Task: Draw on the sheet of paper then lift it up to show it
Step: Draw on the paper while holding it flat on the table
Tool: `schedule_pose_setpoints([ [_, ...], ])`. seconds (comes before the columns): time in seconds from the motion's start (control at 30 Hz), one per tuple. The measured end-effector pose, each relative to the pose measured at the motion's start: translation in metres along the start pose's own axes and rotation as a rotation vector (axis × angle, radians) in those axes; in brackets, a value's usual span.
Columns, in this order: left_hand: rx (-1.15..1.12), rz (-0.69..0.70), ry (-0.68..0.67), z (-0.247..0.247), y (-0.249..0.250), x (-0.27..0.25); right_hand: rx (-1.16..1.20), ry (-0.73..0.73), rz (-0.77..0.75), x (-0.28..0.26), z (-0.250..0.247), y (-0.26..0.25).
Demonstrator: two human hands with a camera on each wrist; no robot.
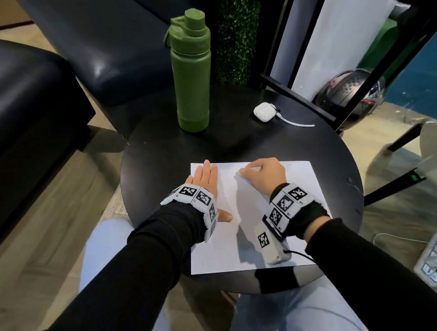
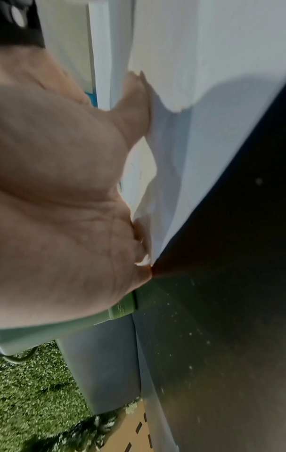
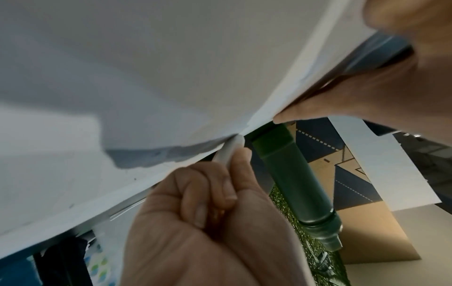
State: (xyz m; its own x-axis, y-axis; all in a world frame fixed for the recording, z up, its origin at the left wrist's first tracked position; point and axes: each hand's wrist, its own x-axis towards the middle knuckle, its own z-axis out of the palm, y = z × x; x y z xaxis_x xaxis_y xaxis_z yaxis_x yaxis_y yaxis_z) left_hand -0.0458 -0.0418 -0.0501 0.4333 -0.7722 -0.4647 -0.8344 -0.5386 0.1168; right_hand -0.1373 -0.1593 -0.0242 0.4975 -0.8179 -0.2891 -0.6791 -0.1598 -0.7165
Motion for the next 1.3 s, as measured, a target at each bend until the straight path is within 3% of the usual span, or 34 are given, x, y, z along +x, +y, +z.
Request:
schedule_pose_setpoints([
  [0.07,0.0,-0.003,0.002,0.0,0.0,-0.001,-0.014,-0.014,-0.006,-0.002,-0.001,-0.006],
  [0.2,0.014,0.013,0.048,0.006,-0.006,0.005,-0.136,-0.292,-0.104,-0.041,0.01,-0.002],
  [0.27,0.014,0.016,0.05,0.007,-0.006,0.006,-0.155,-0.332,-0.144,-0.046,0.011,0.003],
  [0.43,-0.002,-0.003,0.018,0.003,0.0,0.0,-0.115,-0.161,-0.073,-0.021,0.003,0.002],
  [0.63,-0.022,0.0,0.064,0.003,-0.004,0.001,-0.141,-0.364,-0.166,-0.042,0.014,-0.001],
  [0.83,-0.011,0.012,0.005,-0.005,0.0,-0.007,-0.138,-0.17,-0.115,-0.004,0.014,-0.02],
  [1.03,-0.053,0.009,0.058,-0.004,-0.001,-0.007,-0.214,-0.317,-0.179,-0.02,0.02,-0.014],
  [1.3,-0.069,0.008,0.013,-0.008,0.002,-0.012,-0.144,-0.139,-0.128,0.007,0.023,-0.025],
])
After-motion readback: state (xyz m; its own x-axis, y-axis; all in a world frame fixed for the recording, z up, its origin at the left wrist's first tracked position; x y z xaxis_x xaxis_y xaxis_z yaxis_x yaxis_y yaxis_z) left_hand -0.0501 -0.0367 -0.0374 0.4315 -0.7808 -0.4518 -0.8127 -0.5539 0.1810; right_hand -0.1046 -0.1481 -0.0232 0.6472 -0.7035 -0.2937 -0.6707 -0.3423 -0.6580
